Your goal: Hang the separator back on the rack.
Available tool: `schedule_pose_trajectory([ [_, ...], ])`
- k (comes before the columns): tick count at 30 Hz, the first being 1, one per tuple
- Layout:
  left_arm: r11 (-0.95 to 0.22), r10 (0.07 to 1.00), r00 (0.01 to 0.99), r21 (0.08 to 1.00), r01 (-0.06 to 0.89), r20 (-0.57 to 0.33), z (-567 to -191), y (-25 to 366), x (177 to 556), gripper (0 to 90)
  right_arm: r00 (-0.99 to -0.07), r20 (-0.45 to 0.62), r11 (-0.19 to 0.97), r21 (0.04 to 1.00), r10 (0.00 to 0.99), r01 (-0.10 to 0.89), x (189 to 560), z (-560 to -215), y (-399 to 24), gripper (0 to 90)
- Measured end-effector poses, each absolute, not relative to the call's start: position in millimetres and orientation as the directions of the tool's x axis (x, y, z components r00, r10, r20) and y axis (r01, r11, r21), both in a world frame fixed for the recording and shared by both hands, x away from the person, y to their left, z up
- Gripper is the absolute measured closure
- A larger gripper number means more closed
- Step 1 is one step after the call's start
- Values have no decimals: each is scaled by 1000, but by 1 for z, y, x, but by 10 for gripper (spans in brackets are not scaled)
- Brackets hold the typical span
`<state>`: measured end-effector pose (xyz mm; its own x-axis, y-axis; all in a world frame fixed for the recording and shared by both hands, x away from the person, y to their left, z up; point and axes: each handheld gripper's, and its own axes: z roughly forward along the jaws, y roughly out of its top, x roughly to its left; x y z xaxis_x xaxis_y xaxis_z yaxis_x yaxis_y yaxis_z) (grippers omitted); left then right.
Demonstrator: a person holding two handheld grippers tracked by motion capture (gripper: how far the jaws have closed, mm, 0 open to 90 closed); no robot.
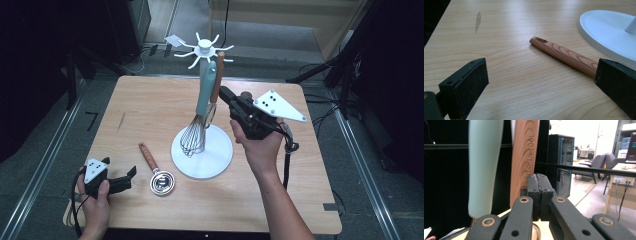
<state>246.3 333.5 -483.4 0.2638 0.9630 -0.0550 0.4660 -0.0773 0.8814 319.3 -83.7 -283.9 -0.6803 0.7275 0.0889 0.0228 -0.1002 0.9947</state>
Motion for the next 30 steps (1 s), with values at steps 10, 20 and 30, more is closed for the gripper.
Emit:
schedule_pose_trajectory([
  [10,-76,963,263,881,467,-56,-483,333,246,0,-652,91,-117,993,753,4,328,-270,-92,900],
  [20,-75,962,265,881,468,-58,-483,334,246,0,-650,81,-158,986,755,-60,330,-249,-95,900],
  [30,-75,962,266,881,467,-59,-483,334,246,0,-702,70,-191,977,709,-95,354,-248,-91,900],
])
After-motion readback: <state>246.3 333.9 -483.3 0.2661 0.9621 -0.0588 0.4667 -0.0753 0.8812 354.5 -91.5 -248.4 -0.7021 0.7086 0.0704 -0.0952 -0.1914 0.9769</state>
